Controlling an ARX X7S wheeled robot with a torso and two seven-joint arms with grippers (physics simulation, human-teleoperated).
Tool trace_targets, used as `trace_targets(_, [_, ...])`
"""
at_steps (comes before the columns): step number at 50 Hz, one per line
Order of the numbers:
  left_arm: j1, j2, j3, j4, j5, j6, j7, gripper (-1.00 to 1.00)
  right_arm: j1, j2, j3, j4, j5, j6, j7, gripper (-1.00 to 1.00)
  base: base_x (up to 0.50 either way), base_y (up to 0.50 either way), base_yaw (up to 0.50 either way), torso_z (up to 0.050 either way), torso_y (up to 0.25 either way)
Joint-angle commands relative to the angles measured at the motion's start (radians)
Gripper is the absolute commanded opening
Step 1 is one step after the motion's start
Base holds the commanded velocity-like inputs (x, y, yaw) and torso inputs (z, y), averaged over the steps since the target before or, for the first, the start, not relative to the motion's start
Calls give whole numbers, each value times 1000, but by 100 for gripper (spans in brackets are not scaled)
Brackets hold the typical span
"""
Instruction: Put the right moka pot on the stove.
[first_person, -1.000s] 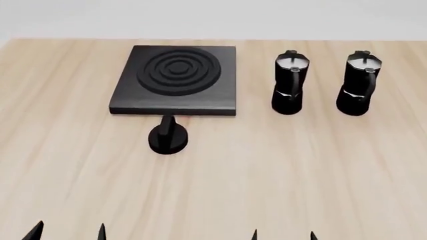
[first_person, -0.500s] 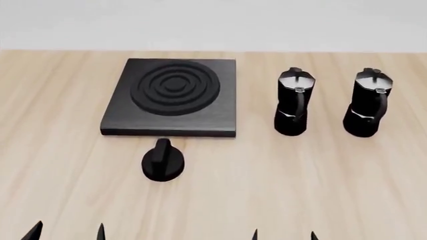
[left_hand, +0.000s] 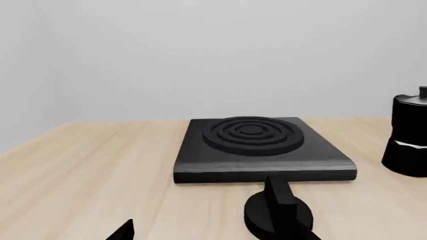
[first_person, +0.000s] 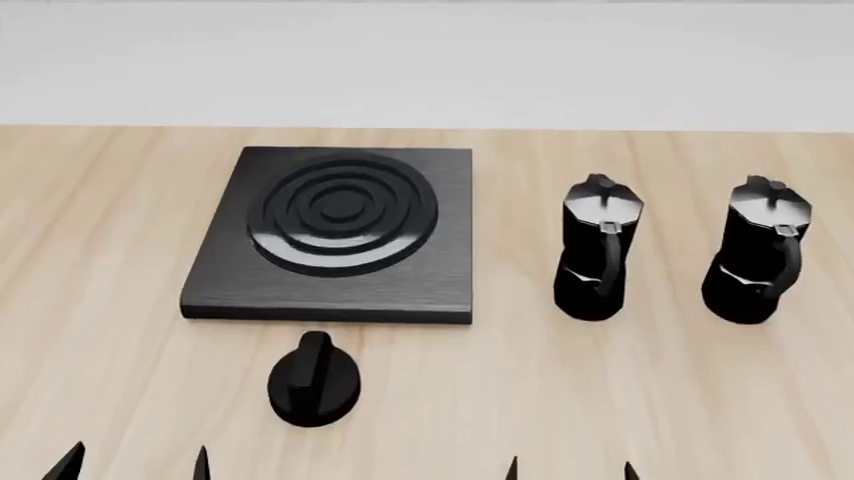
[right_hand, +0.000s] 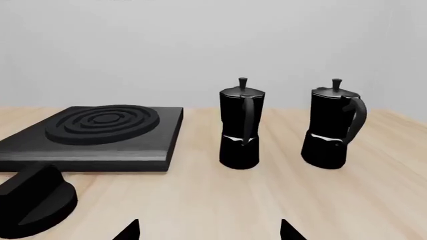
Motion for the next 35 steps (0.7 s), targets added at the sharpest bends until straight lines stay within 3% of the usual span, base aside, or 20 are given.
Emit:
trace_targets(1, [-1,-4,7,-1,1,1,-6,100,1,5,-3,1,6,-3,4,100,242,0,0,0,0])
trace_targets(35, [-4,-14,21,-7,-7,6,-22,100,4,13,-18,18,24,-19,6,100,224,0,0,0,0])
